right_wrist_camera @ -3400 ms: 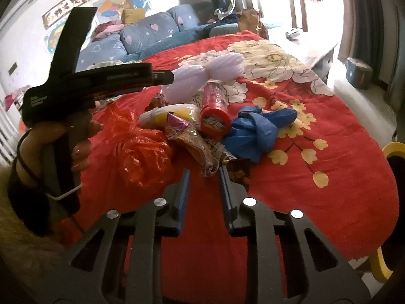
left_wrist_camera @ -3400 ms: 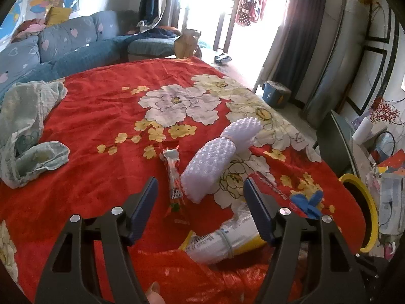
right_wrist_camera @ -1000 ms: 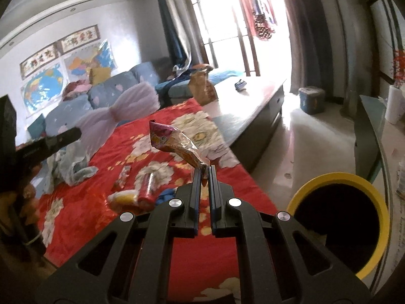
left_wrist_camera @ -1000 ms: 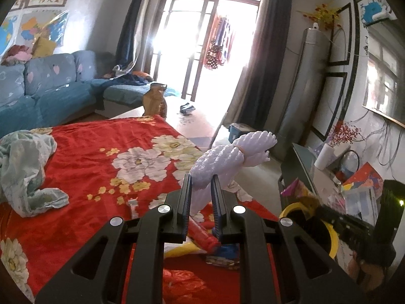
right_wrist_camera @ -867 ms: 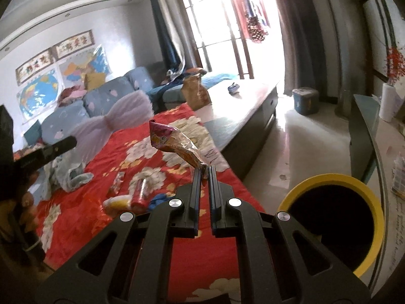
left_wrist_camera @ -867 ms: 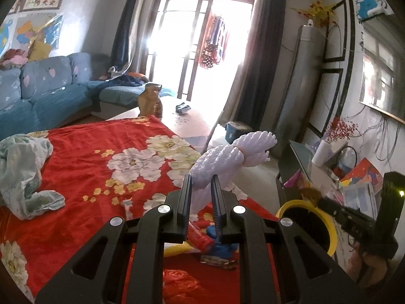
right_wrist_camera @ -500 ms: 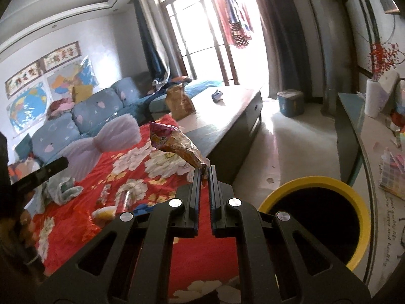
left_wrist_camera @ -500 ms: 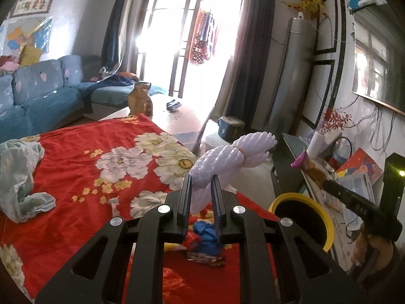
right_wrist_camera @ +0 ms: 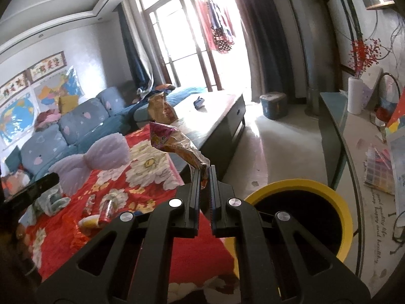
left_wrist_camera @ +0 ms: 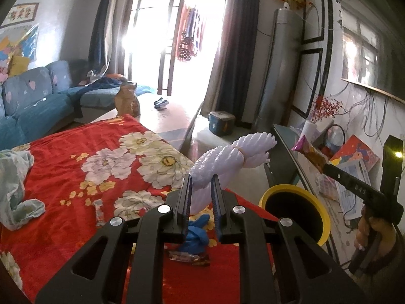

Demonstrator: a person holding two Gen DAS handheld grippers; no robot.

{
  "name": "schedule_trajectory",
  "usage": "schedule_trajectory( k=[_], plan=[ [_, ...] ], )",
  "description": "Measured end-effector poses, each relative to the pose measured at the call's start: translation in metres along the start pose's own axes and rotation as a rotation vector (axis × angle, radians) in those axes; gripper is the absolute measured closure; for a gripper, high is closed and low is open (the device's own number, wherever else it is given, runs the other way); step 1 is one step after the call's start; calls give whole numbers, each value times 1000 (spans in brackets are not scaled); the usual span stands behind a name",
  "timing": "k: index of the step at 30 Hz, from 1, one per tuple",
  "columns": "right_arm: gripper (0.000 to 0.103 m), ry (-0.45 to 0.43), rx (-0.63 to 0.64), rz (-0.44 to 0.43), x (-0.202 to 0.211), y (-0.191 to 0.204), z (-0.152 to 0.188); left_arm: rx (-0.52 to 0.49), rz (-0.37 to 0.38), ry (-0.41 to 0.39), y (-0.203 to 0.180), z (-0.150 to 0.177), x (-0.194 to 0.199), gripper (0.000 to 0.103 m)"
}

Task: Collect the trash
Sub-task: 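Carry the foam sleeve and pink snack wrapper over the yellow-rimmed bin with both tools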

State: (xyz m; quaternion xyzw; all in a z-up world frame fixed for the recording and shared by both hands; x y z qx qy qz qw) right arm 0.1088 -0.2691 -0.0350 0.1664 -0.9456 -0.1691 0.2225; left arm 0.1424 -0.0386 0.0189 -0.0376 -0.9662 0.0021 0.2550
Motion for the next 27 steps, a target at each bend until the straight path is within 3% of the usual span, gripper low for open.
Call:
schedule_trajectory(
  k=[27],
  plan=[
    [100, -33, -89, 106, 15, -53, 2, -140, 77, 41, -69, 22, -13, 88]
  ],
)
Point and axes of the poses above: each gripper's, at about its wrist camera, not at the fingertips, and x roughly against the way its jaws point, y to its left, z to its underside, the point moved 4 cm from there along -x, roughly the way its jaws point, and after that the axes turned 12 degrees about -z, right-handed, at the moved point
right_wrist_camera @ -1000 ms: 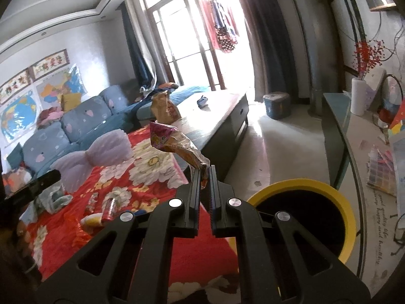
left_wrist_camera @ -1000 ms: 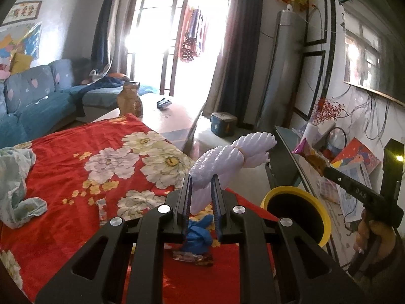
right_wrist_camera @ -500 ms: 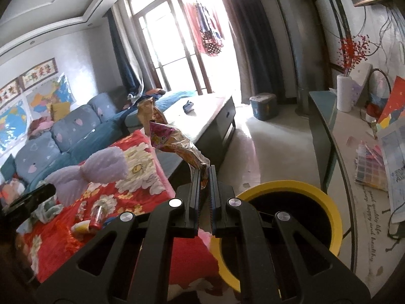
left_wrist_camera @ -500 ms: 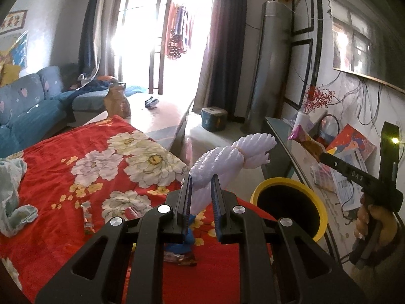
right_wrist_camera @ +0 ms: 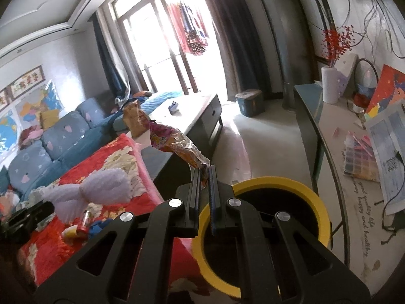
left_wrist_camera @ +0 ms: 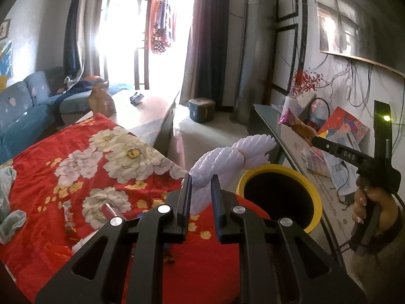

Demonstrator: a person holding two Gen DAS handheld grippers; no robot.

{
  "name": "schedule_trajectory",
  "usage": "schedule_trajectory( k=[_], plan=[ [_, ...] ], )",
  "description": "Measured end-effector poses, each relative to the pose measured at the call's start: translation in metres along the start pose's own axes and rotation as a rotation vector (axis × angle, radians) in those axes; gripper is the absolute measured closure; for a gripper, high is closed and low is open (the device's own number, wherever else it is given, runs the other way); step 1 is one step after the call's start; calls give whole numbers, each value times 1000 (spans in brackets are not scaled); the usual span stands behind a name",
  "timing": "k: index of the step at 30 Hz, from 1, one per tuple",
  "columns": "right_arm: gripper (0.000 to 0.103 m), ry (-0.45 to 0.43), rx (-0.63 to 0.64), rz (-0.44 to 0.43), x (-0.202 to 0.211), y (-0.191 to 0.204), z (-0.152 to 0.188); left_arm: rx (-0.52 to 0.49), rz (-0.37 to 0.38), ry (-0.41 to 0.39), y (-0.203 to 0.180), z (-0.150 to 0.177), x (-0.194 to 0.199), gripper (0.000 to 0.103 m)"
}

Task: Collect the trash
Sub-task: 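Carry the foam sleeve and pink snack wrapper over the yellow-rimmed bin with both tools, then open both tools to drop the sleeve and wrapper into the bin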

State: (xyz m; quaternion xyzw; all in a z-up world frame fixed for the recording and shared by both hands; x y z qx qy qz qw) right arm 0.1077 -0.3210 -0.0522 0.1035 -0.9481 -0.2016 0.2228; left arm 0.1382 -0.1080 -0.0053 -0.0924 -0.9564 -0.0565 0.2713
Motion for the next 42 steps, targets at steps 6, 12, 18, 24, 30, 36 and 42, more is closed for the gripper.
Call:
schedule_trajectory(
  k=[6, 12, 18, 24, 30, 36, 42],
  plan=[
    [100, 11, -30, 38, -3, -17, 4, -27, 20, 18, -18, 4, -8, 88],
    [100, 24, -61, 74, -7, -37, 8, -61, 41, 41, -38, 9, -19, 88],
    [100, 40, -92, 108, -11, -55, 15, -98, 64, 61, -60, 15, -31, 88],
    [100, 54, -127, 147, -13, -76, 25, -137, 81, 81, -81, 22, -41, 88],
    [100, 67, -156, 180, -14, -94, 31, -172, 96, 101, -101, 30, -51, 88],
    [100, 91, -190, 209, -16, -114, 39, -213, 114, 119, -122, 39, -59, 88],
    [100, 122, -218, 213, -20, -127, 48, -252, 131, 144, -142, 49, -69, 88]
  ],
)
Point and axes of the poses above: each gripper's, at about its wrist camera, not at the fingertips, and x roughly against the way its jaws point, y to its left, z to its underside, the point moved 4 cm from there along -x, roughly the way its jaws point, and after that the axes turned 12 degrees about -z, right-handed, at the moved point
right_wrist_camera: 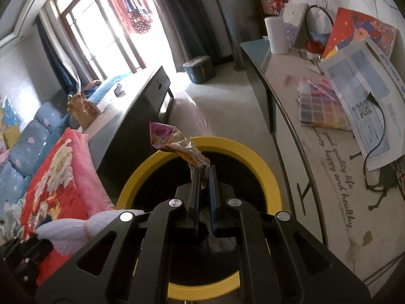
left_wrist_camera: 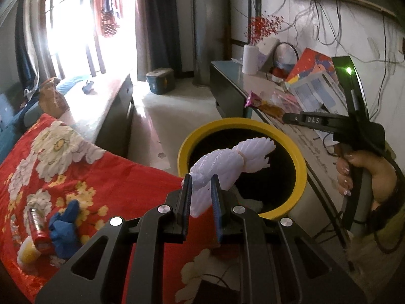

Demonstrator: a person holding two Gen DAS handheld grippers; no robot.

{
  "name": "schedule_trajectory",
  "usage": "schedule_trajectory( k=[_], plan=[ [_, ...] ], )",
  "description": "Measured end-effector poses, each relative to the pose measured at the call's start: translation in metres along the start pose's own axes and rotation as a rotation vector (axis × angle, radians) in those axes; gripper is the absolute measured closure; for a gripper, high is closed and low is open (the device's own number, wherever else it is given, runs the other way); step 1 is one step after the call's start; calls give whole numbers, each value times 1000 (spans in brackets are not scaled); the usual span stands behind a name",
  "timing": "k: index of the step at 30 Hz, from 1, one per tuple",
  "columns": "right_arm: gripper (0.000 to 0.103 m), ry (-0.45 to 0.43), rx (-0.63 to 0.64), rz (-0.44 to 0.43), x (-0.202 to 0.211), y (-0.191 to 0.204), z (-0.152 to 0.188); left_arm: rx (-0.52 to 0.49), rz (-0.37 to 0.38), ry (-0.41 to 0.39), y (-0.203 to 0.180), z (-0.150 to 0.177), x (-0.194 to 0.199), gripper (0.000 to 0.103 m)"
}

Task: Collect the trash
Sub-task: 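Open both tools to drop the sleeve and wrapper into the bin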

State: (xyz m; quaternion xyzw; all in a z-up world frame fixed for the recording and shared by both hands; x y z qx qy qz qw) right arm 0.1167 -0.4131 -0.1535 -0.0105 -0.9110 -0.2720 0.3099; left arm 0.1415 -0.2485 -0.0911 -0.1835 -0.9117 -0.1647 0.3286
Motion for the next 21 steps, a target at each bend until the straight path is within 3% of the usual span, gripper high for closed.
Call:
schedule_trajectory(
  k=[15, 16, 18, 19, 21],
  plan=[
    [98, 22, -26, -13, -6, -10, 4, -2, 41, 62, -27, 4, -36, 85],
    [97, 26, -32, -14, -7, -11, 6, 7, 52, 65, -27, 4, -39, 81],
    [77, 28, -52, -19, -8, -13, 7, 22, 57, 70, -26, 4, -42, 59],
    [74, 27, -57, -16, -9, -14, 7, 46, 63, 59, -23, 3, -41, 41],
    [66, 26, -51, -14, -9, -13, 8, 80, 89, 42, -20, 4, -37, 33]
  ],
)
Point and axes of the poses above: each gripper's, at about its wrist camera, not at the fingertips, and x roughly against the way its jaws point, y to its left, z to its underside, the point moved 4 cm from there along -x, roughly the way its jaws point, and after that the axes turned 12 degrees about -z, right-handed, at the moved point
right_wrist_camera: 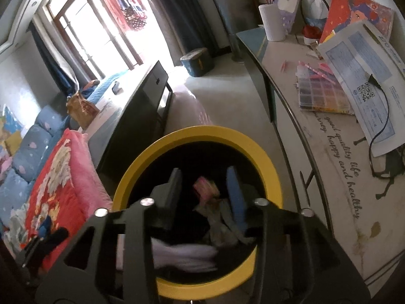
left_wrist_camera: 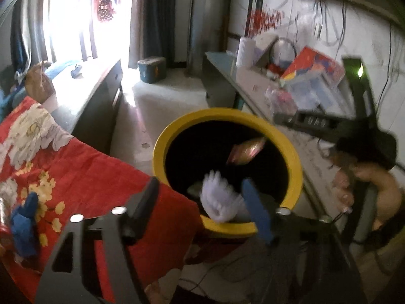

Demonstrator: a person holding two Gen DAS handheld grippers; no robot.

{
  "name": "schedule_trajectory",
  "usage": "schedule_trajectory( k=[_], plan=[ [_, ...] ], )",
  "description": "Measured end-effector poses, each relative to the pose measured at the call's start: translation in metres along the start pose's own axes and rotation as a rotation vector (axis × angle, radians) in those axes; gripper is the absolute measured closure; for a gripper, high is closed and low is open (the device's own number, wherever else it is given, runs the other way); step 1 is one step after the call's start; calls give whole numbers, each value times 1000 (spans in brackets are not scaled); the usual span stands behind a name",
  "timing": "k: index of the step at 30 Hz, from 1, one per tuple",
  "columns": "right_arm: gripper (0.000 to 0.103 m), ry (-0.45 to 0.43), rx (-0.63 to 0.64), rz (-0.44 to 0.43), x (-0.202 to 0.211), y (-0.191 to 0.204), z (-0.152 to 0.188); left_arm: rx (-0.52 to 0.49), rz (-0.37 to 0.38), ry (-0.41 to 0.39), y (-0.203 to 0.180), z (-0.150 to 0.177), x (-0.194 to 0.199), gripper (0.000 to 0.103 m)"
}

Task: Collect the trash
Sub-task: 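Open both tools to drop the sleeve and wrapper into the bin, then move both open tools back to the trash on the bed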

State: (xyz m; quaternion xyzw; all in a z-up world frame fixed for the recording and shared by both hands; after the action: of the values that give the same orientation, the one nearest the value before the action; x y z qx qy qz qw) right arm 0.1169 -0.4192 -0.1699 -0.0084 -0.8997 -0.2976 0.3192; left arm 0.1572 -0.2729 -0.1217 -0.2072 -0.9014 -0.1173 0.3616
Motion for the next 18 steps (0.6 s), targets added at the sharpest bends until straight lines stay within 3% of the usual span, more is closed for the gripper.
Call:
schedule_trajectory(
  k=[2, 3, 15, 18],
  plan=[
    [60, -4, 4, 3, 1, 2, 1, 24, -2, -12, 5, -1, 4, 13],
    [59, -8, 8, 4, 1, 4, 1, 39, -2, -17, 8, -1, 6, 10],
    [57, -42, 105, -5, 12, 36, -3, 142, -46, -57, 42, -7, 34, 7],
    [44, -62, 133, -11, 18, 47, -4, 166, -55, -60, 52, -7, 41, 7]
  ],
)
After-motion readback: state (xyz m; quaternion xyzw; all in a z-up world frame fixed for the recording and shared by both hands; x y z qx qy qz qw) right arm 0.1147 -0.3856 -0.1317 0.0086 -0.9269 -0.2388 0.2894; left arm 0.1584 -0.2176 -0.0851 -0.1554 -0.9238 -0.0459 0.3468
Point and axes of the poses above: each gripper's, at about its wrist camera, not at the fingertips, and x roughly against the way its jaws point, y to its left, z to its underside, the point moved 4 cm from there along -x, roughly the way its jaws point, and after that the axes turned 12 degrees about -z, right-handed, at the moved point
